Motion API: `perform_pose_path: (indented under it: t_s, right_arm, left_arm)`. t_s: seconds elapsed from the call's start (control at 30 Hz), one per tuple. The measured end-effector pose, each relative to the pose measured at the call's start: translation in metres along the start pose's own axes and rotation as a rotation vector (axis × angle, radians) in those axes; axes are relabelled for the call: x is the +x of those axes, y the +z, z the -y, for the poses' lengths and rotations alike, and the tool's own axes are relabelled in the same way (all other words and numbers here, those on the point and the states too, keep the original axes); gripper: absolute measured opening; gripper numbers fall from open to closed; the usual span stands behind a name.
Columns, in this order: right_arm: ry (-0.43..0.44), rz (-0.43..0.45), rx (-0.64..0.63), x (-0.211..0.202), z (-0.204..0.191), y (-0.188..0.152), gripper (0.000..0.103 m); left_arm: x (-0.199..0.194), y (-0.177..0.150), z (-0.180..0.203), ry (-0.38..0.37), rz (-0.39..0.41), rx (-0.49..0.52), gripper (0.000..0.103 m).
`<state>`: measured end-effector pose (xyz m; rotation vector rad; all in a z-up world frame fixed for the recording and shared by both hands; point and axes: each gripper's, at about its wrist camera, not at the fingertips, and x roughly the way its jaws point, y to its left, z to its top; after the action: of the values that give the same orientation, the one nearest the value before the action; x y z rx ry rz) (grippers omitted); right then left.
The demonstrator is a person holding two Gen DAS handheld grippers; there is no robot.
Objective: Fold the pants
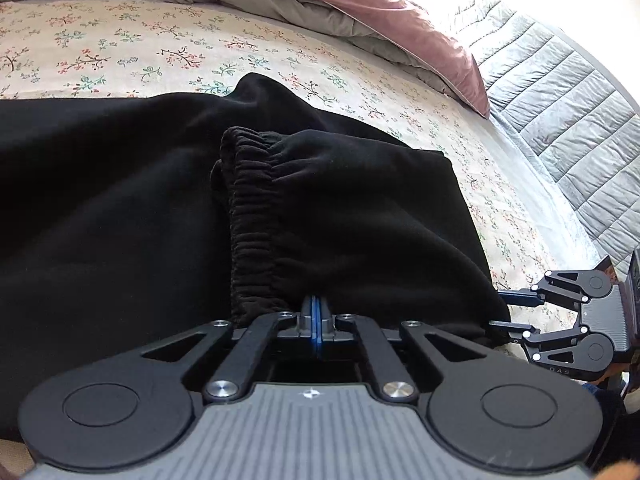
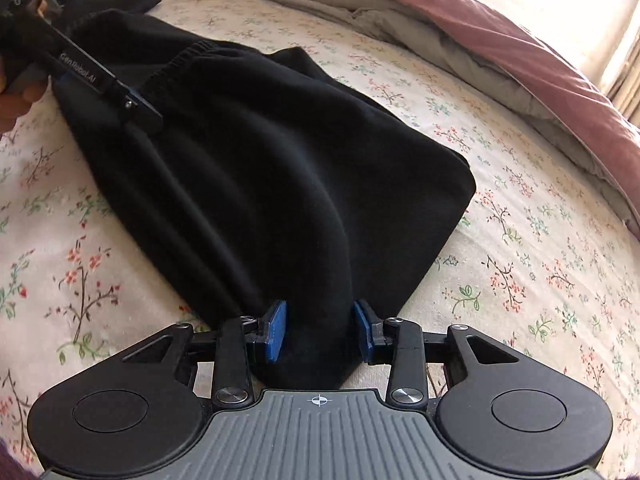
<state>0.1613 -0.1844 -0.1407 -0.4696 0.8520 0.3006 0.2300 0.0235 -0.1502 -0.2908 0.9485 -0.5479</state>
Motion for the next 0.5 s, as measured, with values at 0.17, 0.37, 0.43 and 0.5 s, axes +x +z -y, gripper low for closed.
perform_pose_path:
  t_s: [0.17, 0.37, 0.43, 0.5]
  right_arm:
    - [0.073, -0.032, 0.082, -0.010, 0.021, -0.010, 0.035]
    - [0.161, 0.239, 0.329, -0.039, 0.068, 0.039, 0.037]
    - [0.132, 0.218, 0.348, -0.015, 0.076, 0.065, 0.037]
    - [0.097, 0.149, 0.340, 0.024, 0.081, 0.086, 0.036]
  left_arm:
    - [-0.023, 0.000, -0.006, -0.048, 0.044, -0.050, 0.023]
    - [-0.026, -0.001, 0.013, -0.010, 0.120, 0.046, 0.036]
    - [-0.016, -0.001, 0.013, 0.019, 0.098, 0.050, 0.036]
    - [-0.012, -0.001, 0.012, 0.044, 0.085, 0.076, 0.030]
